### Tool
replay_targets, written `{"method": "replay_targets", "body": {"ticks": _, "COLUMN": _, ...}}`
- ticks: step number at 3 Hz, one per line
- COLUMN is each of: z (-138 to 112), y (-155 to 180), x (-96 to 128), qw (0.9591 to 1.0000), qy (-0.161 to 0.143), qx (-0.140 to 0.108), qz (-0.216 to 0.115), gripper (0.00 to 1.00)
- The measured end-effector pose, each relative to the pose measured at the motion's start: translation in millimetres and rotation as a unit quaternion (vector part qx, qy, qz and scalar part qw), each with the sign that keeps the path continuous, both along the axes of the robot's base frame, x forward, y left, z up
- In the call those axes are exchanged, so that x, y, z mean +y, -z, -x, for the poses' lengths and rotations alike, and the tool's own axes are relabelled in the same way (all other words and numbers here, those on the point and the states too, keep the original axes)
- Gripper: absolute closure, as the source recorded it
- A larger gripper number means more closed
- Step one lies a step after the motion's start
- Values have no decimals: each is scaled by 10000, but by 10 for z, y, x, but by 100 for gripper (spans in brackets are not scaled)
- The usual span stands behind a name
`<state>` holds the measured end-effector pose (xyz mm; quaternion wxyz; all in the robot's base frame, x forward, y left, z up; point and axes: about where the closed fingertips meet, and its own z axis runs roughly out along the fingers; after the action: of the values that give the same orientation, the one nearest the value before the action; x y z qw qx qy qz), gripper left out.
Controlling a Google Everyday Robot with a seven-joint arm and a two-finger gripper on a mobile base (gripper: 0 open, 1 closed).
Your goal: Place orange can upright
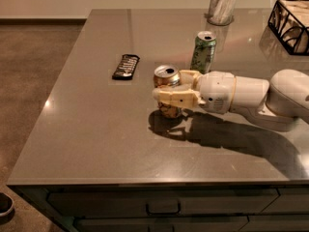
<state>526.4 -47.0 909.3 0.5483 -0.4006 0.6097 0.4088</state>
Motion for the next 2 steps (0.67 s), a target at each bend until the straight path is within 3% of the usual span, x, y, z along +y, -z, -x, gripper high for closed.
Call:
{"method": "replay_targets", "body": {"ticks": 1, "z": 9, "y": -9, "x": 23, "qw": 10000, "qy": -31, "qx": 7, "qz": 3, "gripper": 7}}
{"method": "replay_targets", "body": {"ticks": 2, "z": 13, "y": -14, "x": 43, "qw": 10000, "qy": -49, "qx": 2, "qz": 4, "gripper": 0}}
